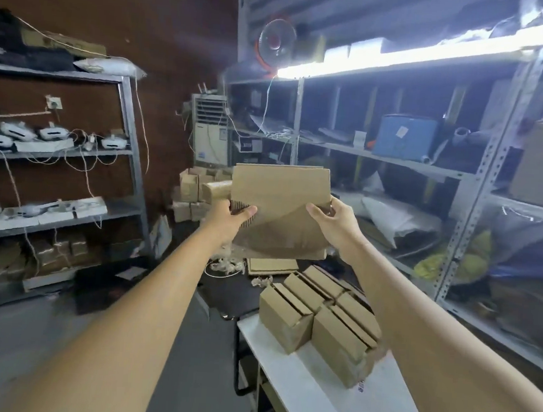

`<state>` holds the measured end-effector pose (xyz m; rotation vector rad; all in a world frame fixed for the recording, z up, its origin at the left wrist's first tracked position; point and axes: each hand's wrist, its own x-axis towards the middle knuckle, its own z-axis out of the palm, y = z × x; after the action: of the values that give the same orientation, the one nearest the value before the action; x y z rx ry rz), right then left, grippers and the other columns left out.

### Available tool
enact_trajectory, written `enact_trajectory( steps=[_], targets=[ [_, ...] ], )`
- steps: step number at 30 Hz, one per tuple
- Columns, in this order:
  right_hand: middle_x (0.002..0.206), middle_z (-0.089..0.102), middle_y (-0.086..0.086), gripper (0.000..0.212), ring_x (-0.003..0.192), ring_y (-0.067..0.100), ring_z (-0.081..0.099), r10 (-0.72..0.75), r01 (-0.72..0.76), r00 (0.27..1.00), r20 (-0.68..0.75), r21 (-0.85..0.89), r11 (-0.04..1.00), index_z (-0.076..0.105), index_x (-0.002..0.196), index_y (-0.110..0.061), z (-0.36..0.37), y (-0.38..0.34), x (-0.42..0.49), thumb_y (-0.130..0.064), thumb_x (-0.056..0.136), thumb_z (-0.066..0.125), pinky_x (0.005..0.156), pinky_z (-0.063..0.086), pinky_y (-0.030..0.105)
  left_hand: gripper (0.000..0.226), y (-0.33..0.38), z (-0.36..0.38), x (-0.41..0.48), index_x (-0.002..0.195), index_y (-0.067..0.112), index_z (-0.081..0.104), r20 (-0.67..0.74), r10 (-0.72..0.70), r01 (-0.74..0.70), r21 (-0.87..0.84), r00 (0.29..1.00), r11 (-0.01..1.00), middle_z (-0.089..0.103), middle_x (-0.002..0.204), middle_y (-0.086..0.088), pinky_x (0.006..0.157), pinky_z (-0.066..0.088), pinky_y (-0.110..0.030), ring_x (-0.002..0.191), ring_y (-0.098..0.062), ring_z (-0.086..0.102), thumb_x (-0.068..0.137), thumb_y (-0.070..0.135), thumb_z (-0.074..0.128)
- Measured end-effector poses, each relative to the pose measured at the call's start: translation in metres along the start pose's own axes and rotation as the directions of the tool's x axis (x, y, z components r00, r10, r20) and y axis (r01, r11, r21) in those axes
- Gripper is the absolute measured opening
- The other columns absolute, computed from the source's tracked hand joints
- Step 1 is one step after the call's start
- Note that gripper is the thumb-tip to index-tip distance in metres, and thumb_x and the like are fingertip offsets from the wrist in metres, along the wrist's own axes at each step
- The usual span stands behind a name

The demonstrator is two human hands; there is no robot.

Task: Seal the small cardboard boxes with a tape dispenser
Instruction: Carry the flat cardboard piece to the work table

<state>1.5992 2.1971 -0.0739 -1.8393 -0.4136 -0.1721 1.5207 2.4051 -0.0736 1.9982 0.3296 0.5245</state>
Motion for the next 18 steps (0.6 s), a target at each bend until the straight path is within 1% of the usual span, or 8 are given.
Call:
enact_trajectory(
  steps=[2, 4, 6, 8, 9, 10, 13, 18],
  targets=[
    [0.103, 0.068, -0.013, 0.027, 0.094, 0.009, 0.063, 0.030, -0.032, 0.999, -0.045, -0.023, 0.999, 0.063, 0.121, -0.029, -0.012, 0.019, 0.012, -0.036, 0.095, 0.063, 0.085, 0.054, 0.032, 0.038, -0.006, 0.028, 0.020, 0.114, 0.008, 0.060, 0.057, 0.014, -0.012, -0.034, 0.998, 0.999, 0.066, 0.106, -0.007, 0.090, 0.049, -0.035, 0.099, -0.025, 0.061, 0.093, 0.038, 0.066],
    [0.104, 0.066, -0.014, 0.030, 0.097, 0.009, 0.062, 0.071, -0.075, 0.992, -0.102, -0.042, 0.996, 0.062, 0.124, -0.028, -0.027, 0.042, 0.021, -0.037, 0.095, 0.063, 0.087, 0.053, 0.033, 0.040, -0.010, 0.060, 0.038, 0.122, 0.008, 0.059, 0.134, 0.031, -0.022, -0.071, 0.991, 0.997, 0.066, 0.115, -0.005, 0.099, 0.048, -0.040, 0.110, -0.025, 0.060, 0.093, 0.033, 0.066],
    [0.109, 0.066, -0.013, 0.035, 0.103, 0.013, 0.061, 0.127, -0.134, 0.978, -0.163, -0.038, 0.990, 0.060, 0.129, -0.025, -0.046, 0.068, 0.026, -0.036, 0.096, 0.062, 0.089, 0.052, 0.034, 0.036, -0.010, 0.097, 0.050, 0.126, 0.012, 0.057, 0.225, 0.035, -0.013, -0.099, 0.974, 0.995, 0.063, 0.115, 0.000, 0.097, 0.049, -0.037, 0.113, -0.022, 0.058, 0.095, 0.030, 0.064],
    [0.115, 0.066, -0.009, 0.038, 0.108, 0.016, 0.060, 0.176, -0.185, 0.960, -0.219, -0.019, 0.983, 0.059, 0.132, -0.025, -0.066, 0.097, 0.027, -0.036, 0.096, 0.062, 0.090, 0.053, 0.035, 0.031, -0.011, 0.137, 0.057, 0.125, 0.017, 0.057, 0.300, 0.056, -0.018, -0.130, 0.952, 0.991, 0.062, 0.111, 0.005, 0.082, 0.051, -0.024, 0.108, -0.018, 0.058, 0.097, 0.028, 0.062],
    [0.115, 0.066, -0.009, 0.038, 0.108, 0.016, 0.060, 0.197, -0.206, 0.949, -0.245, -0.011, 0.979, 0.059, 0.132, -0.025, -0.077, 0.111, 0.025, -0.036, 0.096, 0.062, 0.087, 0.052, 0.033, 0.028, -0.010, 0.156, 0.058, 0.124, 0.019, 0.057, 0.327, 0.063, -0.020, -0.132, 0.943, 0.991, 0.061, 0.107, 0.007, 0.073, 0.049, -0.017, 0.102, -0.014, 0.058, 0.098, 0.026, 0.061],
    [0.114, 0.065, -0.010, 0.039, 0.107, 0.015, 0.059, 0.218, -0.228, 0.939, -0.266, -0.007, 0.974, 0.058, 0.133, -0.026, -0.088, 0.124, 0.024, -0.036, 0.096, 0.062, 0.083, 0.049, 0.029, 0.026, -0.009, 0.175, 0.057, 0.123, 0.020, 0.057, 0.349, 0.065, -0.018, -0.137, 0.935, 0.990, 0.061, 0.106, 0.008, 0.069, 0.047, -0.015, 0.100, -0.013, 0.058, 0.098, 0.025, 0.061],
    [0.110, 0.061, -0.012, 0.040, 0.100, 0.009, 0.057, 0.268, -0.286, 0.907, -0.326, -0.007, 0.958, 0.057, 0.134, -0.024, -0.123, 0.163, 0.013, -0.036, 0.096, 0.062, 0.074, 0.043, 0.022, 0.034, -0.012, 0.231, 0.058, 0.129, 0.016, 0.057, 0.447, 0.064, -0.003, -0.136, 0.892, 0.991, 0.062, 0.115, 0.004, 0.074, 0.047, -0.022, 0.111, -0.019, 0.058, 0.097, 0.025, 0.062],
    [0.122, 0.064, -0.002, 0.044, 0.109, 0.018, 0.060, 0.390, -0.412, 0.818, -0.423, 0.042, 0.910, 0.056, 0.135, -0.018, -0.176, 0.210, -0.012, -0.031, 0.094, 0.066, 0.079, 0.050, 0.028, 0.041, -0.016, 0.311, 0.052, 0.133, 0.016, 0.055, 0.603, 0.068, -0.001, -0.110, 0.795, 0.994, 0.062, 0.118, 0.004, 0.090, 0.047, -0.031, 0.112, -0.018, 0.057, 0.095, 0.027, 0.065]
  ],
)
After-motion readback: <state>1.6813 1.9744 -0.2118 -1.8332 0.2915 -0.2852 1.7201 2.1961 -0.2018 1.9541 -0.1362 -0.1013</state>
